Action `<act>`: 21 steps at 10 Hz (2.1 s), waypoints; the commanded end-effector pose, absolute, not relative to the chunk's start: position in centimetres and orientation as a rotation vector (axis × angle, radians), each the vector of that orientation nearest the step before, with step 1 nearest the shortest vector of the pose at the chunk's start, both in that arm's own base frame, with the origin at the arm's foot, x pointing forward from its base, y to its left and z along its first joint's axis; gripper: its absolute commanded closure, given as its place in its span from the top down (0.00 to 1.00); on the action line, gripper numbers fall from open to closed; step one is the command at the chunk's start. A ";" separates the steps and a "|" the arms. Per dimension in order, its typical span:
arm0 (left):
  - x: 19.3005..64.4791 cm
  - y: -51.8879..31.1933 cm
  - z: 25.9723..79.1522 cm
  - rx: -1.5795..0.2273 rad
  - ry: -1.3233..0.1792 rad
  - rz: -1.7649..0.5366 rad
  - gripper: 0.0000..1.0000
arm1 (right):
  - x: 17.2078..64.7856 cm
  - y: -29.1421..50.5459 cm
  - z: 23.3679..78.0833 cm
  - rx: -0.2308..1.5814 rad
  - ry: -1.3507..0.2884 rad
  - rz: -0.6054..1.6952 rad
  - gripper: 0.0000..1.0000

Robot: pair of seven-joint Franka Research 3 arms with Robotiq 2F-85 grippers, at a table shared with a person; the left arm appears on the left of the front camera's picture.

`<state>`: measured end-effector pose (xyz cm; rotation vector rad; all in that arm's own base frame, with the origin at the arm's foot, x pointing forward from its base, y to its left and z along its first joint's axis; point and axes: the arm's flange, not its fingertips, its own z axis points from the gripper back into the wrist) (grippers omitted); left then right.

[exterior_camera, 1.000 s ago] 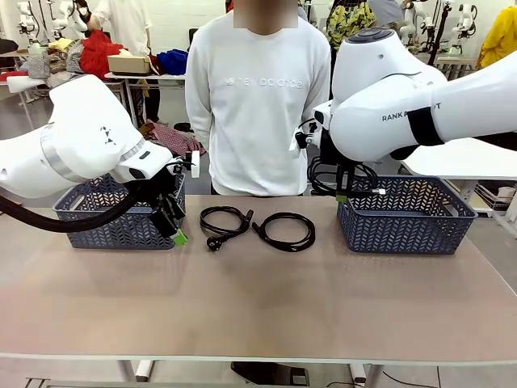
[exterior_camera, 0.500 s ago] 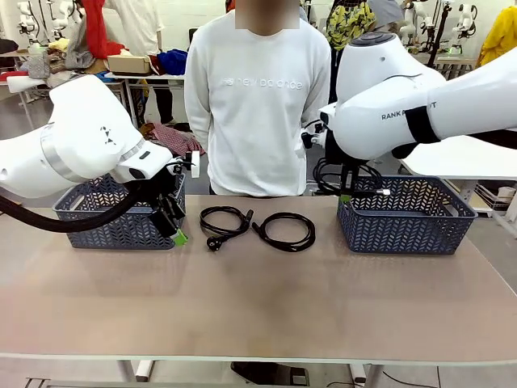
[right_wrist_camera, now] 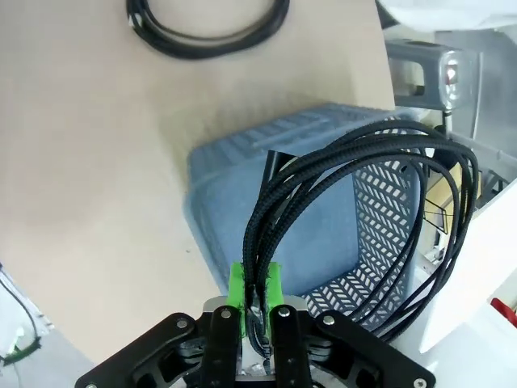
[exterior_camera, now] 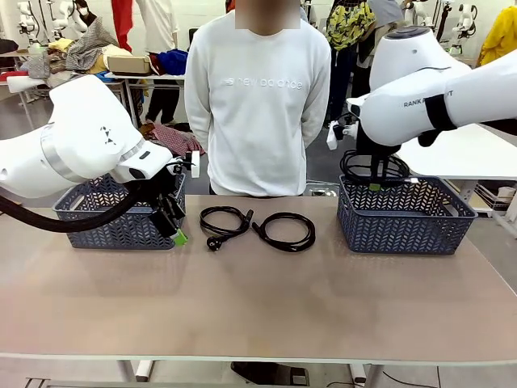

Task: Organize the cables according to human instructions.
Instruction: Pick up a bundle of cables and place it in the basket indicated by the human.

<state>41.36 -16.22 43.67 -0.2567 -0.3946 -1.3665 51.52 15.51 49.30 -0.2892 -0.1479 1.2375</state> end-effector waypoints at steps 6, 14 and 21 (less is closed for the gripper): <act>41.3 -16.1 43.7 -0.261 -0.406 -1.352 1.00 | 55.7 10.0 46.6 -0.248 -0.180 1.298 0.12; 41.3 -16.1 43.7 -0.261 -0.406 -1.352 1.00 | 57.9 9.5 44.2 -0.201 -0.147 1.303 0.24; 41.3 -16.1 43.7 -0.261 -0.406 -1.352 1.00 | 58.3 9.2 45.1 -0.171 -0.117 1.252 0.92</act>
